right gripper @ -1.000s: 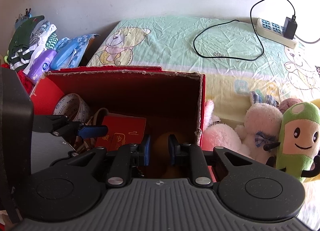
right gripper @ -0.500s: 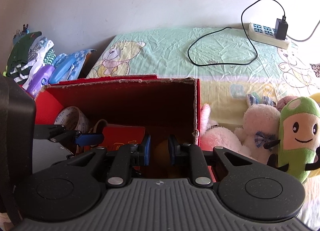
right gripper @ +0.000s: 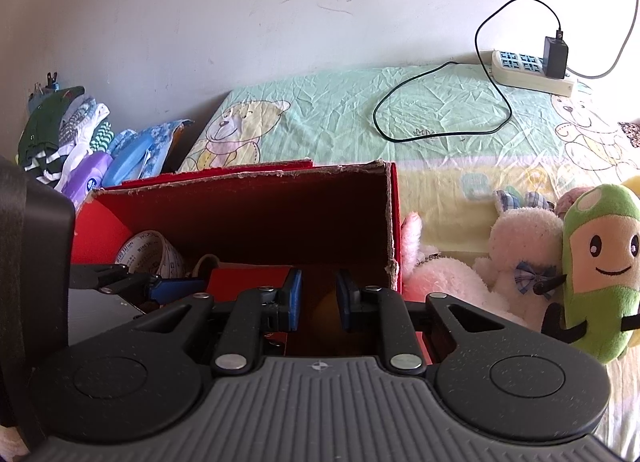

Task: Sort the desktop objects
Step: 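Open the right gripper to release the orange toy in the box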

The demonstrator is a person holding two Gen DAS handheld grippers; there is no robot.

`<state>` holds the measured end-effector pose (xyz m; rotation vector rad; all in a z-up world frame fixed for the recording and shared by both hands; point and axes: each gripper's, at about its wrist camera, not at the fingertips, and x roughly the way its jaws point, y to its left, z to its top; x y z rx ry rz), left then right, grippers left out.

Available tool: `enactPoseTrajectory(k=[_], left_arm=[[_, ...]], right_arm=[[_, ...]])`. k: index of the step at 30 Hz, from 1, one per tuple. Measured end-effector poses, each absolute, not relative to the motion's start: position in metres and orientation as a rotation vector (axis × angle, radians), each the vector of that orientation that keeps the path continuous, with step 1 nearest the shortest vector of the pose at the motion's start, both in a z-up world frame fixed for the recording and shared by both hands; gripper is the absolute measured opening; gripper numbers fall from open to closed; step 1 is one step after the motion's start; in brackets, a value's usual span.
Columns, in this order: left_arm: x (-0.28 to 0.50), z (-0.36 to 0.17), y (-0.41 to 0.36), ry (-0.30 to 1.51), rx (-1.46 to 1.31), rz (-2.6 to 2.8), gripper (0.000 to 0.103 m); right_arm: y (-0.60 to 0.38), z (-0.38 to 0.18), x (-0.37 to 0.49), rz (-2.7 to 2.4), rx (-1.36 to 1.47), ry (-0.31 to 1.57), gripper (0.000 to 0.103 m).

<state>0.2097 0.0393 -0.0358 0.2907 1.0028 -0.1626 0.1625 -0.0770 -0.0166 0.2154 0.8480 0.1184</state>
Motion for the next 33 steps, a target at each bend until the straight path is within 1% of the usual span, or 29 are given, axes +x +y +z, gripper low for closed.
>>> enactPoseTrajectory(k=[7,11,15,19,22,28,33], left_arm=[[0.207,-0.033,0.037,0.984,0.304,-0.144,0.063],[0.201,-0.028,0.038,0.969,0.324,-0.125,0.065],[0.195,-0.023,0.045,0.988,0.284,-0.137,0.071],[0.186,-0.019,0.050,0.984,0.286,-0.128,0.073],[0.180,-0.018,0.054,0.989,0.279,-0.130,0.077],[0.169,-0.013,0.058,0.968,0.302,-0.106,0.084],[0.163,-0.013,0.064,0.977,0.318,-0.087,0.086]], right_arm=[[-0.078,-0.014,0.160,0.092,0.251,0.868,0.019],[-0.076,-0.012,0.153,0.070,0.255,0.865,0.022],[-0.077,-0.009,0.145,0.051,0.269,0.851,0.023],[-0.075,-0.008,0.138,0.048,0.279,0.845,0.025],[-0.072,-0.008,0.135,0.044,0.281,0.844,0.030],[-0.066,-0.007,0.126,0.050,0.290,0.835,0.030],[-0.059,-0.007,0.120,0.061,0.268,0.829,0.030]])
